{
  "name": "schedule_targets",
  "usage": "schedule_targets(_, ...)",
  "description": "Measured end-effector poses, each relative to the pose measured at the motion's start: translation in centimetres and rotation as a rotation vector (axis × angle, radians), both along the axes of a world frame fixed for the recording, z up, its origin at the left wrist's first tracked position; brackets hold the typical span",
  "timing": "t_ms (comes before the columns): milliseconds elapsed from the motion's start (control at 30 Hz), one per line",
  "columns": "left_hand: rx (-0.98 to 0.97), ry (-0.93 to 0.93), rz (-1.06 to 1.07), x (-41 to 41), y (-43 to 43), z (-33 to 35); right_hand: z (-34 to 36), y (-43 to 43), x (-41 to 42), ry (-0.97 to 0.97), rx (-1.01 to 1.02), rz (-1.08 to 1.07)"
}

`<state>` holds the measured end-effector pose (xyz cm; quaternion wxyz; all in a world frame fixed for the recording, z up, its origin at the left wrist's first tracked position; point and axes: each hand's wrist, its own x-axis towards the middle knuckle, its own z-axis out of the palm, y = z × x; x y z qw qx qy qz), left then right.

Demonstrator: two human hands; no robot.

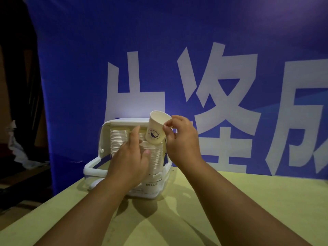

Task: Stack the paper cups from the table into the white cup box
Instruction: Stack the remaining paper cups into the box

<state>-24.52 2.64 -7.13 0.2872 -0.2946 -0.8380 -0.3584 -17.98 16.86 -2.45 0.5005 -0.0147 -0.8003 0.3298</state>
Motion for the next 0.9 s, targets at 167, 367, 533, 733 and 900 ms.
schedule_targets(167, 0.036, 0.116, -0.020, 0.1, -0.2, 0.1, -0.2, -0.6, -0.4, -0.112, 0.147, -0.011)
schedule_targets(367, -0.005, 0.121, 0.024, -0.7, -0.1, -0.3, -1.0, -0.6, -0.6, -0.205, 0.040, 0.086)
schedule_targets(533, -0.015, 0.082, 0.009, -1.3, 0.1, -1.0, -2.6, -0.3, -1.1, -0.337, 0.101, 0.072)
schedule_targets(733, -0.006, 0.081, 0.028, -1.7, 0.1, -1.2, -3.3, -0.1, -1.3, -0.338, 0.131, 0.034)
schedule_targets(900, 0.014, 0.158, 0.096, -0.9, 0.2, -0.9, -3.6, 0.1, -1.1, -0.271, 0.108, 0.021)
